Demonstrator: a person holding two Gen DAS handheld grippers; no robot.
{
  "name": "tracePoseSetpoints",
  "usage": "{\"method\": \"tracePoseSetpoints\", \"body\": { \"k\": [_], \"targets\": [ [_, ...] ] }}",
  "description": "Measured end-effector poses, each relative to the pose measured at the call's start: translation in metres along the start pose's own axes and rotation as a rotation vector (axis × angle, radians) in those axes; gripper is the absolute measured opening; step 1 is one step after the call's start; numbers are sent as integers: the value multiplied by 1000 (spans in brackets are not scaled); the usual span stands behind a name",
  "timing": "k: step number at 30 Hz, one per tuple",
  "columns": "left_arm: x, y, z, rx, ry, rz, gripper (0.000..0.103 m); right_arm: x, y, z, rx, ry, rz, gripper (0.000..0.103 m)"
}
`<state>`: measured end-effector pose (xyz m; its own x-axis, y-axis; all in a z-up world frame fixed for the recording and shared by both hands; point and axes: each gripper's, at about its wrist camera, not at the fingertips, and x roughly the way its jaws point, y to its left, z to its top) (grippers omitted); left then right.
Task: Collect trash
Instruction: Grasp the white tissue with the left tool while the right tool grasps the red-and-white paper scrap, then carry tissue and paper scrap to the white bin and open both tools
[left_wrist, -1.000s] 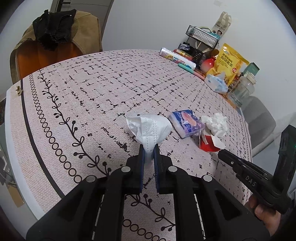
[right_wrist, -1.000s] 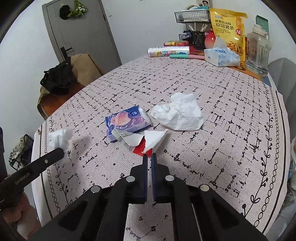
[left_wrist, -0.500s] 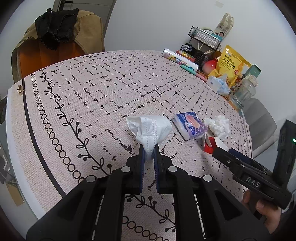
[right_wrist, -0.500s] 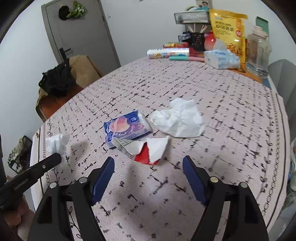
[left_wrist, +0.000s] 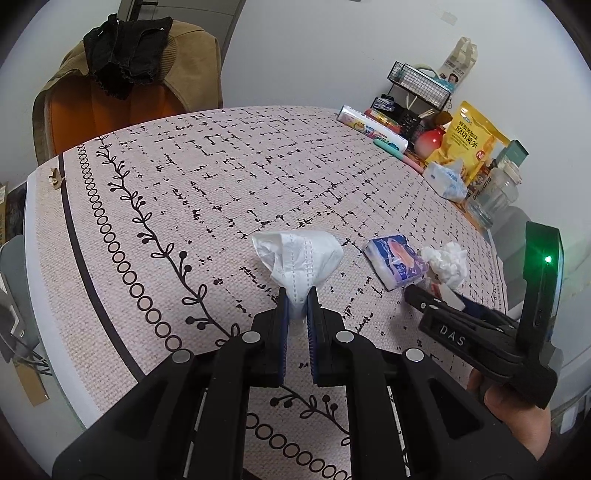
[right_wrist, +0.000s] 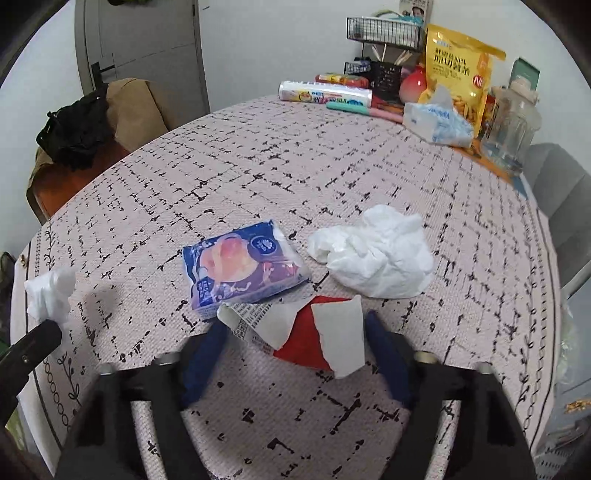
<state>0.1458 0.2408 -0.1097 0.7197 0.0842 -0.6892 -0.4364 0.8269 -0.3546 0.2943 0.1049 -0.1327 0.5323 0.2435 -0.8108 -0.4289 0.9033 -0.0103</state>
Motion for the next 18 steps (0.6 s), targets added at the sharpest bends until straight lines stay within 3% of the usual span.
{"method": "tracePoseSetpoints", "body": {
  "k": [1,3,6,18],
  "targets": [
    [0,-1,0,1,0,-3,10,0,-3,0,8,-2,15,57],
    [0,-3,0,4,-2,-6,10,-8,-8,-1,15,-36,48,36],
    [0,-7,0,8,-2,-15,10,-16,-14,-2,29,-44,110,23],
    [0,-55,-6,78,1,-68,10,-62,-44,-30,56,-119,225,15]
  ]
}}
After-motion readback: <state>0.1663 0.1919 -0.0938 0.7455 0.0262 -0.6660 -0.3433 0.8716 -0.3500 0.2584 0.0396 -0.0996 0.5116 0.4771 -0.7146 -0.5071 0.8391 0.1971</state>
